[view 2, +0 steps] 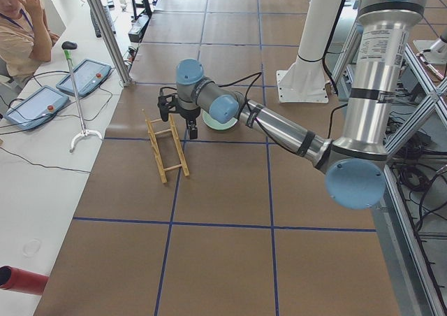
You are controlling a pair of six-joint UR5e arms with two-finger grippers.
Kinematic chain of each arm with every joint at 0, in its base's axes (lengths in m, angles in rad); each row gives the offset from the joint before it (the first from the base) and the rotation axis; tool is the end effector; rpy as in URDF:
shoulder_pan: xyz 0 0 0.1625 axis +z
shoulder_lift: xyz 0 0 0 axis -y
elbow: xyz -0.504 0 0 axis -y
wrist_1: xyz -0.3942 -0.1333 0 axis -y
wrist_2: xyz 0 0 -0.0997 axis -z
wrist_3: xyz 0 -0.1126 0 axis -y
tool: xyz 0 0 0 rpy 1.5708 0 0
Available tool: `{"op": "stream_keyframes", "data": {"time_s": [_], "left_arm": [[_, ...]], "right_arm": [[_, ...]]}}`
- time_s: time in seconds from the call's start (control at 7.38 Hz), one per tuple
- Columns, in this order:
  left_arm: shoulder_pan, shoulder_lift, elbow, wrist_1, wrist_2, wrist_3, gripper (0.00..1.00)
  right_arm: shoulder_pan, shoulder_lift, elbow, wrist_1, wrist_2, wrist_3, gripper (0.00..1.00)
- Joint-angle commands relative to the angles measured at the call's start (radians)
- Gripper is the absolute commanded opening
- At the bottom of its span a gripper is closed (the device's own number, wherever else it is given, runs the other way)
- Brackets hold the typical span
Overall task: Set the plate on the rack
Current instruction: 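Grasp the pale green plate rim with the left gripper and lift it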
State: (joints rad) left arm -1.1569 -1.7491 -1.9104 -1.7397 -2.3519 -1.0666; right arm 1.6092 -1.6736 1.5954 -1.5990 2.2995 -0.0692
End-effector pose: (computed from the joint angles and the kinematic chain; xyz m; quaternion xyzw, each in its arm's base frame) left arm 0.1756 -0.5342 0.4620 -0.0119 0.4747 -0.1577 0.8658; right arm 0.0748 -0.4289 0.7888 -0.0305 -0.3580 0.0046 0.9332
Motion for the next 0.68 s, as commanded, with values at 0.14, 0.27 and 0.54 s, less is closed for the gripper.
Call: {"op": "stream_keyframes", "data": {"time_s": [0.14,0.27,0.54], "left_arm": [[0.264,-0.247,0.123,0.029,0.155,-0.210,0.99],[0.314,-0.291,0.126,0.087,0.166,-0.310,1.00],[0.457,-0.366,0.233,0.120,0.272,-0.466,1.00]], "right_arm": [[0.000,0.000,0.000,-0.001,0.000,-0.001,1.00],[0.000,0.000,0.002,0.001,0.000,-0.001,1.00],[0.000,0.000,0.000,0.001,0.000,0.000,1.00]]}}
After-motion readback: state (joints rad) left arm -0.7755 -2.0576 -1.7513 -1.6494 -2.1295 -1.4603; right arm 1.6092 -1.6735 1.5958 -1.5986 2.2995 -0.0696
